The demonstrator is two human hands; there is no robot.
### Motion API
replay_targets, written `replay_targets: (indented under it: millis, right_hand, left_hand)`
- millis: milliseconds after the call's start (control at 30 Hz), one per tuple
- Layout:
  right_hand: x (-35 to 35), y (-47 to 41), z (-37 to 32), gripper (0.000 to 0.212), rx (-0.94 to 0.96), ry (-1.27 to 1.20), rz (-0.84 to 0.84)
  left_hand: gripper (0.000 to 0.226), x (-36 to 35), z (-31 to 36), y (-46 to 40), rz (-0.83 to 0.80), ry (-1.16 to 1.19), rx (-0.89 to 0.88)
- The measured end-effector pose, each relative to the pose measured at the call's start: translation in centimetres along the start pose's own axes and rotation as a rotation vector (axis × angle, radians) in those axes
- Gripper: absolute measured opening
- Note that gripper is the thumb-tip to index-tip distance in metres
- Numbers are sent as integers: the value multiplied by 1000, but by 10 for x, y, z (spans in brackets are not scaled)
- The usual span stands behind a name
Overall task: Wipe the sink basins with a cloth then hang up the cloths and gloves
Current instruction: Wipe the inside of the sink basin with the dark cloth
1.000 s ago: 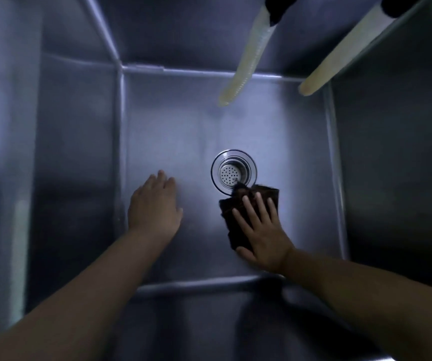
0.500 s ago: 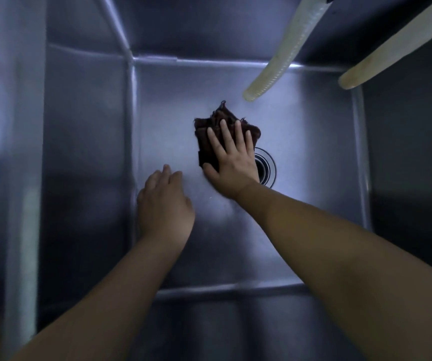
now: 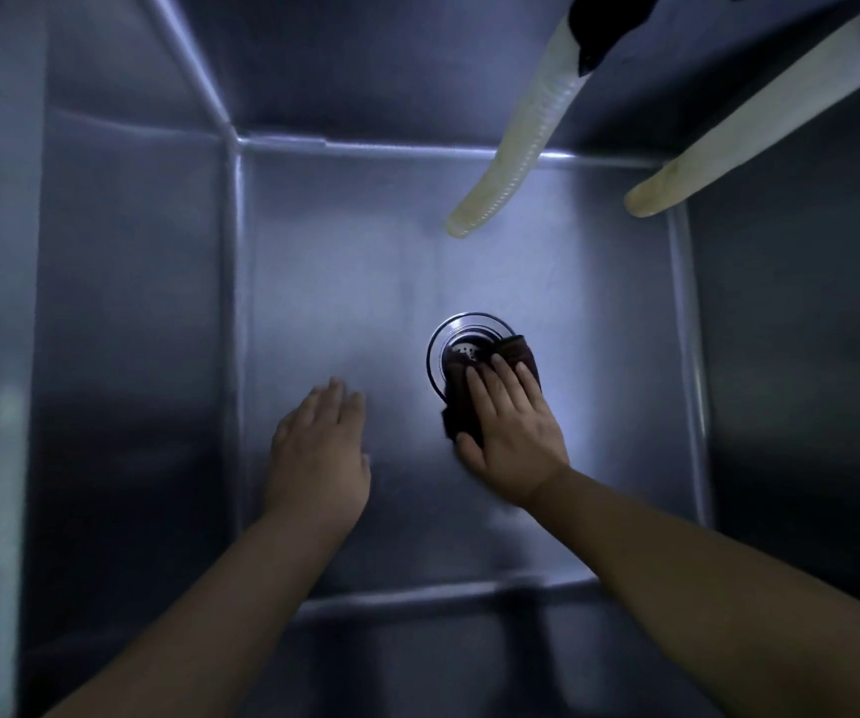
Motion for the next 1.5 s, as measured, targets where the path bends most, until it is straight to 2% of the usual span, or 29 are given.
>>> replay_targets:
  millis: [233,433,600,800,933,1033,1233,1500]
  right_hand:
    - [2,-46,-14,53,-213,-67,-78]
    - [4,-41,3,56,0,-88,-36]
    - [5,-37,7,58,110,72,-14]
    - [9,-41,4,65,118,103,-55]
    - [6,-43,2,75,108,225,-130]
    - [6,-41,3,74,49,187,-94]
    - [7,-15,9,61,-16,-75,67]
    - [-15,47,6,75,45,7,27]
  left_hand:
    - [65,-6,4,-2,-10,12,-33]
    - [63,-12,5,1,-56,25,-72]
    - [63,-11,3,2,-64,21,-74]
    - [61,-14,6,1,-68,29,-85]
    - [61,-15,5,3,-96,19,-73]
    - [60,-15,5,5,-108,-7,-75]
    - [57,-8,6,9,-90,-35,-79]
    - [54,31,12,11,8,-87,-34]
Point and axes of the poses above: each hand's wrist, its own y-axis away from the middle knuckle, its own x-axis out of the back of the hand, z = x × y, the point moved 6 cm from there along -y, towards the middle knuckle, and after that the axes turned 12 degrees about y, right-handed, at the moved point
